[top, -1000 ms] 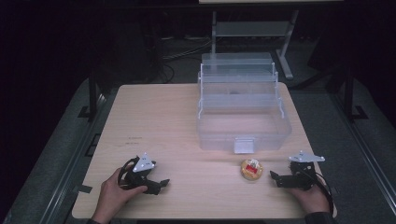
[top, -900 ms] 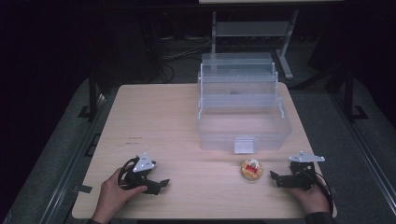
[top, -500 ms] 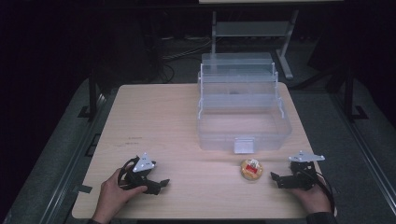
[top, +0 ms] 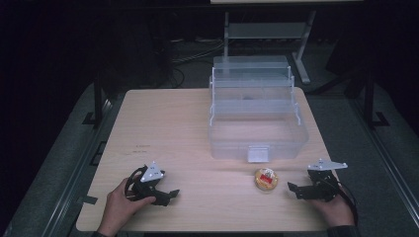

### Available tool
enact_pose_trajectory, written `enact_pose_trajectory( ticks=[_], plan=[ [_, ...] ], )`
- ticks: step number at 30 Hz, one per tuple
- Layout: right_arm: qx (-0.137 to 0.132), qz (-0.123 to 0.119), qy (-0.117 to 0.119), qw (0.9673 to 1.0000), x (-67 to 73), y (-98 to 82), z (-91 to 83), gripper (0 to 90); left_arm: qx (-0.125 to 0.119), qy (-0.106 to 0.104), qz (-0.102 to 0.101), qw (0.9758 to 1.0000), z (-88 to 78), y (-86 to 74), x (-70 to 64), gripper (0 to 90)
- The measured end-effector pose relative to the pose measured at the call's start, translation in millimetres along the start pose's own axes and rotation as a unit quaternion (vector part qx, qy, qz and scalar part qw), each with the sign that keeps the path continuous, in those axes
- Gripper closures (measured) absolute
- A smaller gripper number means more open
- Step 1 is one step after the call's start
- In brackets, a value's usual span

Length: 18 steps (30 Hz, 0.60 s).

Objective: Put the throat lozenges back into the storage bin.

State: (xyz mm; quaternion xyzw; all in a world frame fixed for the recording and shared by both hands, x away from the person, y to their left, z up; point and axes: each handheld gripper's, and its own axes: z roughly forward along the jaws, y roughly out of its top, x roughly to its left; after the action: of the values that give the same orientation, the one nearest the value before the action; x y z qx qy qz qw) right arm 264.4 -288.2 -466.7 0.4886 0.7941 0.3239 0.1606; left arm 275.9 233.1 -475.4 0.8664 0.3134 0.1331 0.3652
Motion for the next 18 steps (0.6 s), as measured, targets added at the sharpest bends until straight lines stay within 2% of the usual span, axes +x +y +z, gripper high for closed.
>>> enact_pose_trajectory(
  ticks=[18],
  plan=[
    [0.014, -0.019, 0.012, 0.9996, 7.1, 5.5, -3.0, 7.8, 0.0, 0.0, 0.0, 1.0, 0.0, 0.0, 0.0, 10.9]
  ],
)
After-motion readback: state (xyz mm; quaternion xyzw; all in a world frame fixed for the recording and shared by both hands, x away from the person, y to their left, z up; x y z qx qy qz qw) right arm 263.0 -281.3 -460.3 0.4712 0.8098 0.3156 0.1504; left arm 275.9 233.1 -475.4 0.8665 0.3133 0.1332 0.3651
